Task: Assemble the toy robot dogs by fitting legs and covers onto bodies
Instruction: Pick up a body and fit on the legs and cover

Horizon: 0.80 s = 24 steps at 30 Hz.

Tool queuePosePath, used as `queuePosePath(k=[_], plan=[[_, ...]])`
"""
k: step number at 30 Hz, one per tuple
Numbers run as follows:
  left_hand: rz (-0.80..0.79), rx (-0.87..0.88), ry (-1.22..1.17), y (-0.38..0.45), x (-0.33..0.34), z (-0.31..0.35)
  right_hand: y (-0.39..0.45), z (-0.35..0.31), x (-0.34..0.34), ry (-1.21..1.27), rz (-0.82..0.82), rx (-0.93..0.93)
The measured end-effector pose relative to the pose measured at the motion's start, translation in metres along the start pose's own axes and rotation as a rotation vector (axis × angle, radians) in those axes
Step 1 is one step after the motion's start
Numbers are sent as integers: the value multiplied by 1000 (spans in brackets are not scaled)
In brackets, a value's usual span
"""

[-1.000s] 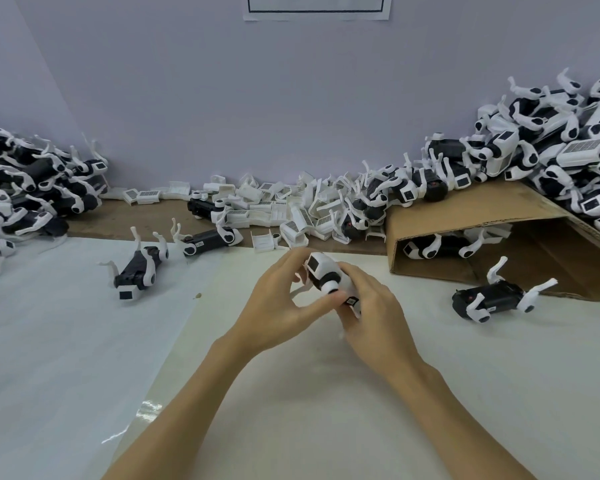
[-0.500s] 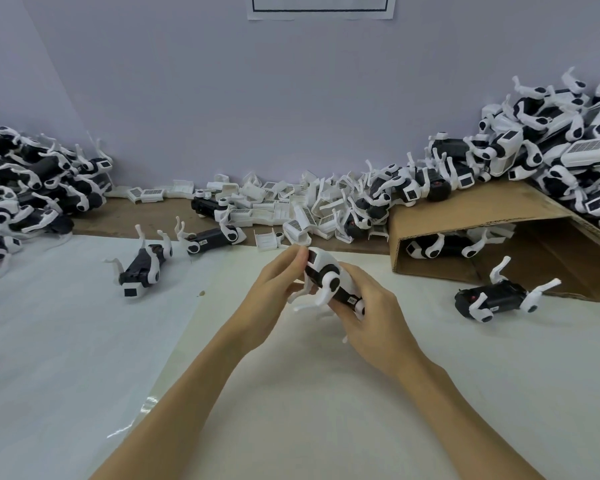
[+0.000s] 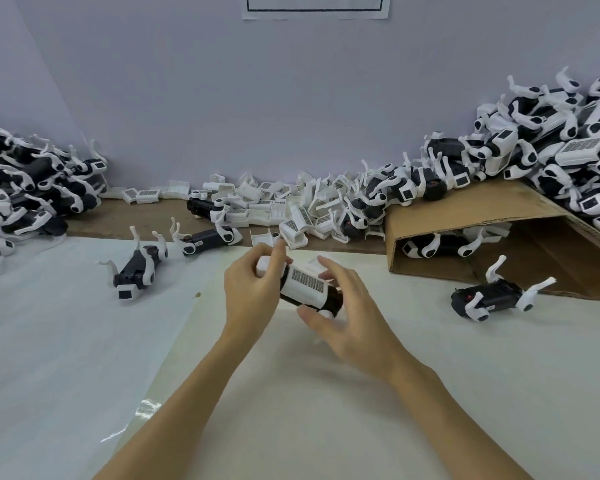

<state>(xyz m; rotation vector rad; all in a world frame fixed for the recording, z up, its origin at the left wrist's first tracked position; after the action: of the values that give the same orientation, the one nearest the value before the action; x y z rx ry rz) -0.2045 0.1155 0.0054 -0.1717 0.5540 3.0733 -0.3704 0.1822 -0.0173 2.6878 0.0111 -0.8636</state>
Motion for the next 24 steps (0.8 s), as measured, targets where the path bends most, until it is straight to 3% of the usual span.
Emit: queuePosePath(k=[3, 6, 9, 11, 14, 20, 22, 24], plan=[[4, 53, -37, 6, -10, 1, 2, 6, -6, 108, -48, 83], [-102, 123, 0, 10, -12, 3, 1, 5, -8, 83, 30, 64], [-153, 35, -143, 8, -7, 0, -3, 2, -8, -34, 117, 22], [-84, -89, -342, 7, -4, -2, -6, -4, -1, -161, 126, -59], [-1, -138, -600, 8, -8, -4, -9, -15, 11, -311, 177, -210], [-1, -202, -796, 12, -19, -4, -8, -36, 19, -518, 415, -519], [-50, -197, -771, 13, -17, -4, -9, -35, 17, -514, 440, -497], [-129, -161, -658, 14, -13, -1, -9, -27, 11, -422, 409, -336]])
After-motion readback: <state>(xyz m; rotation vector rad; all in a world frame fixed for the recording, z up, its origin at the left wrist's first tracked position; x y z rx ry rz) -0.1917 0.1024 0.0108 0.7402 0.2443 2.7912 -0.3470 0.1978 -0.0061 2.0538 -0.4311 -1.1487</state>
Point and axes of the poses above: each hand's wrist, its own y-axis towards the middle knuckle, its own x-axis out of the palm, z = x × y, the point moved 4 cm from there along y, towards the middle knuckle, and after that the axes turned 5 degrees about -z, right-handed, at the moved point
